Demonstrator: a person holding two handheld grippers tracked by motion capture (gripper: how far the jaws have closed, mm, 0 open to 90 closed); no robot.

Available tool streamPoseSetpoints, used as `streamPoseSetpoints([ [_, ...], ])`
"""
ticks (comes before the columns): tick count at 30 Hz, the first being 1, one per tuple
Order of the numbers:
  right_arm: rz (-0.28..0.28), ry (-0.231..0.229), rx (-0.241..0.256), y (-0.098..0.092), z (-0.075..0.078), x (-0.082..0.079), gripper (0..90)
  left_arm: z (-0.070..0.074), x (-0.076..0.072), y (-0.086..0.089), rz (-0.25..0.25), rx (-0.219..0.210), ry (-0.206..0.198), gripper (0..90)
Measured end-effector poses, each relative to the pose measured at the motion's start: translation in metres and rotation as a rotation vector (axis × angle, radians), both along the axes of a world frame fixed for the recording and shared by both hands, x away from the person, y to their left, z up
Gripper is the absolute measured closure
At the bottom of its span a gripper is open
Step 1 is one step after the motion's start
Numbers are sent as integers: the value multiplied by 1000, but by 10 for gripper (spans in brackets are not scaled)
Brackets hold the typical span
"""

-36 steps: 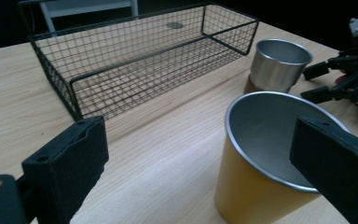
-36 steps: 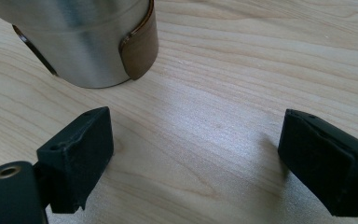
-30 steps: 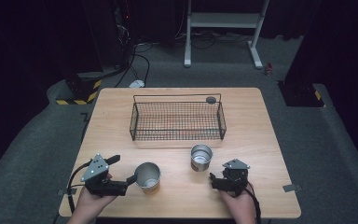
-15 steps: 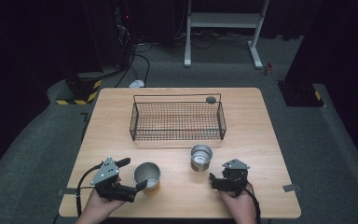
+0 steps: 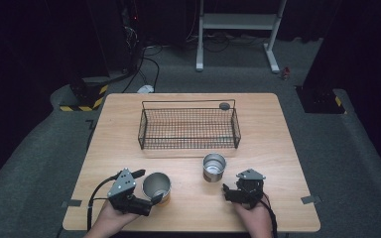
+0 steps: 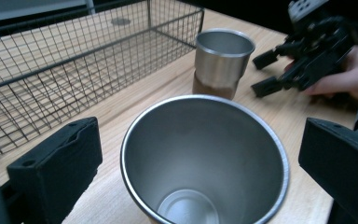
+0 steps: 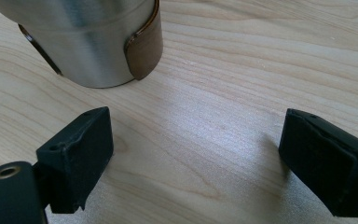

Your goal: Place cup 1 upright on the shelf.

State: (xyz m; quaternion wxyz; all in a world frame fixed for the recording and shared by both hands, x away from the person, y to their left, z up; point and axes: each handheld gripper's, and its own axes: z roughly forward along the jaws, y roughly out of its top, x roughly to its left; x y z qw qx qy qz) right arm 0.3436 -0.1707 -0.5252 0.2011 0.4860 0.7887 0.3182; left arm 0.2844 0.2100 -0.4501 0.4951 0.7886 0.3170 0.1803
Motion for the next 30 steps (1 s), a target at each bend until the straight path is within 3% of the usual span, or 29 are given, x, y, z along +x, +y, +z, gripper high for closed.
streamPoseSetpoints([
  [9, 1, -1, -1, 0, 0, 0, 98, -13, 3, -7, -31, 27, 20, 0],
  [18, 0, 0, 0, 0, 0, 0, 97, -27, 6, -9, -40, 22, 61, 5],
  [26, 0, 0, 0, 0, 0, 0, 98, -31, 6, -10, -35, 48, 42, 10],
  [30, 1, 0, 0, 0, 0, 0, 97, -32, 6, -10, -24, 42, 23, 77],
])
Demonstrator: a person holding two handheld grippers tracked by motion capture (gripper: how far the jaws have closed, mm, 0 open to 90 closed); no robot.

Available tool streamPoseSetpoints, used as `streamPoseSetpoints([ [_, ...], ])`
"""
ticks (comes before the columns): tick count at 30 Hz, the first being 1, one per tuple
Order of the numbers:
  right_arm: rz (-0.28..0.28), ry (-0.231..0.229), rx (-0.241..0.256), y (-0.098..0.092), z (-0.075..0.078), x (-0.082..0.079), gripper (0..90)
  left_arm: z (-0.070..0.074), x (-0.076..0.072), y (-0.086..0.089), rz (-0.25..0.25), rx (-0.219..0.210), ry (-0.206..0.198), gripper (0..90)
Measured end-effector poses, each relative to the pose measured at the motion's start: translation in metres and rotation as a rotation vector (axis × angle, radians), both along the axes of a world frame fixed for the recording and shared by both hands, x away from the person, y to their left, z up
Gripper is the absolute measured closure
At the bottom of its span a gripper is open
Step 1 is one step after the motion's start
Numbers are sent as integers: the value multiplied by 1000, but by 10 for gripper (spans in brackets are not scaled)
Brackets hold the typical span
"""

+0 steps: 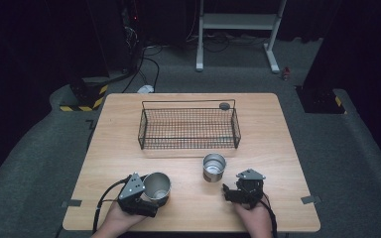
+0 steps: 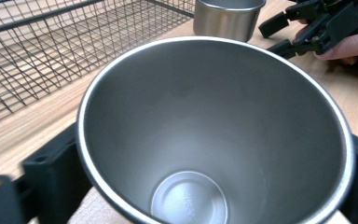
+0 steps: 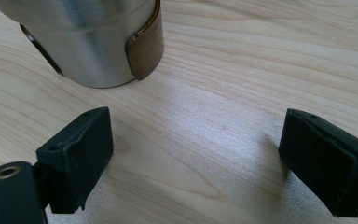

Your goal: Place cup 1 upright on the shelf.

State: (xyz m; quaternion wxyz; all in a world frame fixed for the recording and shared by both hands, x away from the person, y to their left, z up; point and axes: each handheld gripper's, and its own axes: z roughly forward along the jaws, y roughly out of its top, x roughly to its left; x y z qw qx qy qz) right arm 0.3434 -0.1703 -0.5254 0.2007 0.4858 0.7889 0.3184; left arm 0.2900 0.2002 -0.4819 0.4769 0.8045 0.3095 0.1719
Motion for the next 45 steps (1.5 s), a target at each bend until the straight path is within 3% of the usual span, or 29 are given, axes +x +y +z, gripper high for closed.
streamPoseSetpoints([
  [2, 1, 0, 0, 0, 0, 0, 98, 0, 0, 0, -8, -5, -8, 129],
  [12, 5, -1, -1, 0, 0, 0, 98, 0, -2, 4, 12, 5, -37, 139],
  [16, 3, 0, 0, 0, 0, 0, 98, 3, -1, 10, 27, -35, -36, 140],
  [31, 5, -1, -1, 0, 0, 0, 98, 11, 3, 20, 59, -77, -48, 140],
  [38, 7, -3, -3, 0, 0, 0, 99, 19, 6, 23, 94, -125, -57, 141],
  [43, 7, -3, -3, 0, 0, 0, 99, 27, 16, 22, 101, -149, -69, 141],
  [45, 5, -2, -2, 0, 0, 0, 99, 28, 21, 19, 105, -130, -74, 141],
])
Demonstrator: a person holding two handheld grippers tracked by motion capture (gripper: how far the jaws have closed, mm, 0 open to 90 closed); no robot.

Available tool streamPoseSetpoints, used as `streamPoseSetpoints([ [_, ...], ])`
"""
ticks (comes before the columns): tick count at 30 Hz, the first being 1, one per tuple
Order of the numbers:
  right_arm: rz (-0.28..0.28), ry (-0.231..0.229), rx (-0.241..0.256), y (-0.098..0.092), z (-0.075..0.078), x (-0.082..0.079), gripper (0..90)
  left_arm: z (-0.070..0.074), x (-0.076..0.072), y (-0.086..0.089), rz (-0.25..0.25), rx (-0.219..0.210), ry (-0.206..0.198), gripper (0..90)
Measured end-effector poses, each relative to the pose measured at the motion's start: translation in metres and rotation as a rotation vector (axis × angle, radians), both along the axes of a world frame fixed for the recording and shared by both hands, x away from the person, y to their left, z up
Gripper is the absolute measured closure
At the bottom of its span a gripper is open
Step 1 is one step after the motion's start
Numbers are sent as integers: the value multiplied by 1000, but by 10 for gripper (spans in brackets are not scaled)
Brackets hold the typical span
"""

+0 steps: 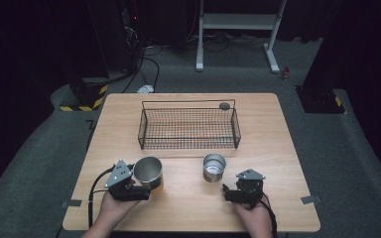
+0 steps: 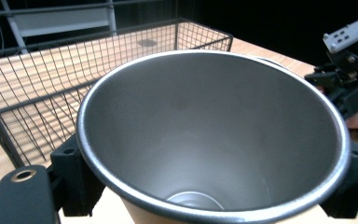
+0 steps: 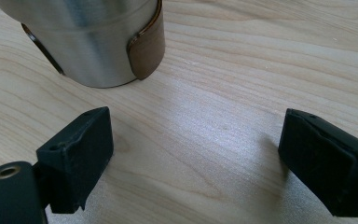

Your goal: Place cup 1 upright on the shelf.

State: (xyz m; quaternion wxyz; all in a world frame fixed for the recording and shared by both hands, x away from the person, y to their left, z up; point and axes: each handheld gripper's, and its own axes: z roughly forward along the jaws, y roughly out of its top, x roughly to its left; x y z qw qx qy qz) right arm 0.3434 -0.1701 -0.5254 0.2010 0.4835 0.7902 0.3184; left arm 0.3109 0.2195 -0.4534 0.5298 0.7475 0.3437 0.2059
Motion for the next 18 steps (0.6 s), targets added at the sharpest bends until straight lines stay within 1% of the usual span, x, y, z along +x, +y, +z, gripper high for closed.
streamPoseSetpoints([
  [3, 1, 0, 1, 0, 0, 0, 100, 2, 8, -4, 16, 27, 1, 141],
  [4, 1, 0, 1, 0, 0, 0, 100, 2, 8, -4, 16, 27, 1, 141],
  [5, 1, 0, 1, 0, 0, 0, 100, 4, 13, -6, 27, 27, -9, 141],
  [7, 4, -2, -1, 0, 0, 0, 100, 6, 19, -7, 36, 14, -9, 141],
  [8, 2, -1, 0, 0, 0, 0, 100, 7, 22, -6, 38, -6, -2, 141],
  [9, 4, -2, -1, 0, 0, 0, 100, 9, 25, -6, 38, -16, 9, 141],
  [10, 1, 0, 1, 0, 0, 0, 100, 9, 25, -6, 38, -16, 9, 141],
  [11, 1, 0, 1, 0, 0, 0, 100, 13, 31, -6, 55, -7, 0, 141],
  [13, 1, 0, 1, 0, 0, 0, 100, 16, 36, -7, 66, -3, -7, 141],
  [18, 4, -2, -1, 0, 0, 0, 100, 25, 47, -9, 77, -11, -7, 141],
])
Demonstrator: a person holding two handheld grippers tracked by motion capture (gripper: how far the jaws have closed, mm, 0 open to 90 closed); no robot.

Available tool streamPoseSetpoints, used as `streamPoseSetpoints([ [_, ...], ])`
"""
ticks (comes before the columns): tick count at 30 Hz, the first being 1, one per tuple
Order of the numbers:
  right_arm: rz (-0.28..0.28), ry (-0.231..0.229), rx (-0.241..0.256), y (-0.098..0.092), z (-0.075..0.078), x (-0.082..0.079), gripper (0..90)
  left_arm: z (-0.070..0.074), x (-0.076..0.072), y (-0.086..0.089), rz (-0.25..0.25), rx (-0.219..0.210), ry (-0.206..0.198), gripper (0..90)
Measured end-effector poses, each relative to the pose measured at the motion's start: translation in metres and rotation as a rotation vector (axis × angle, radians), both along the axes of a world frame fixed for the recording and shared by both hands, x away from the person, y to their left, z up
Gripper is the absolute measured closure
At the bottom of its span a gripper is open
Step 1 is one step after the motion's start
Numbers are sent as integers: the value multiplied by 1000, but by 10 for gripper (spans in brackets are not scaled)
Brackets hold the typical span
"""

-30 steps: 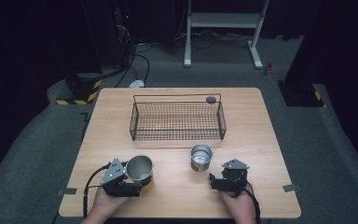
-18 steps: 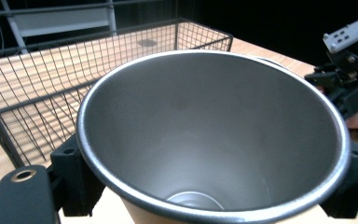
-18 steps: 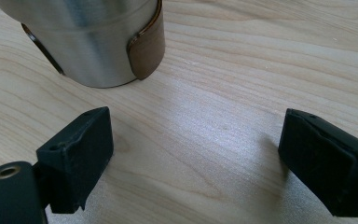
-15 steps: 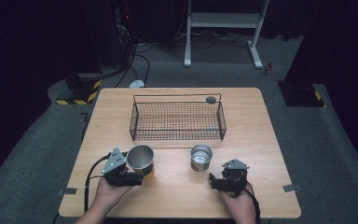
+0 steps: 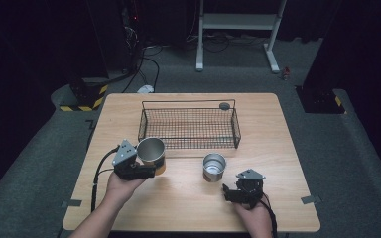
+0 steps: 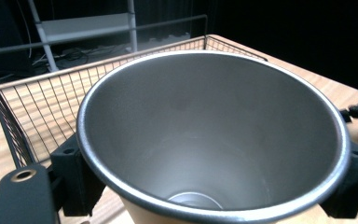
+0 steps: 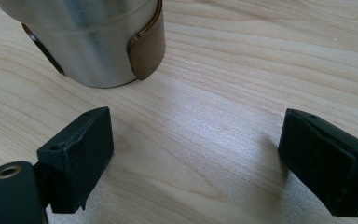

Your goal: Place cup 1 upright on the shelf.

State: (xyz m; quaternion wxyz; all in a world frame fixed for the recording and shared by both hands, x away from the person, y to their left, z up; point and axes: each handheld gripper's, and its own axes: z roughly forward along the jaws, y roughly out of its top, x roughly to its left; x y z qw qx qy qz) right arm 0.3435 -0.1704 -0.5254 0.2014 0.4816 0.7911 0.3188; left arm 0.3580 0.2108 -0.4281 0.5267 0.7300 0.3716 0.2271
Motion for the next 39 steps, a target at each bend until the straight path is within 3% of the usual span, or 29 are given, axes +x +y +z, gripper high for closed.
streamPoseSetpoints([
  [10, -3, 2, 2, 0, 0, 0, 100, 25, 34, -10, 16, -4, -21, 141],
  [18, -2, 1, 2, 0, 0, 0, 100, 35, 61, -17, 37, 28, -28, 141],
  [32, -1, 1, 3, 0, 0, 0, 103, 33, 109, -31, 82, -12, 12, 141],
  [39, -1, 2, 5, 0, 0, 0, 106, 22, 131, -38, 111, 2, 23, 141],
])
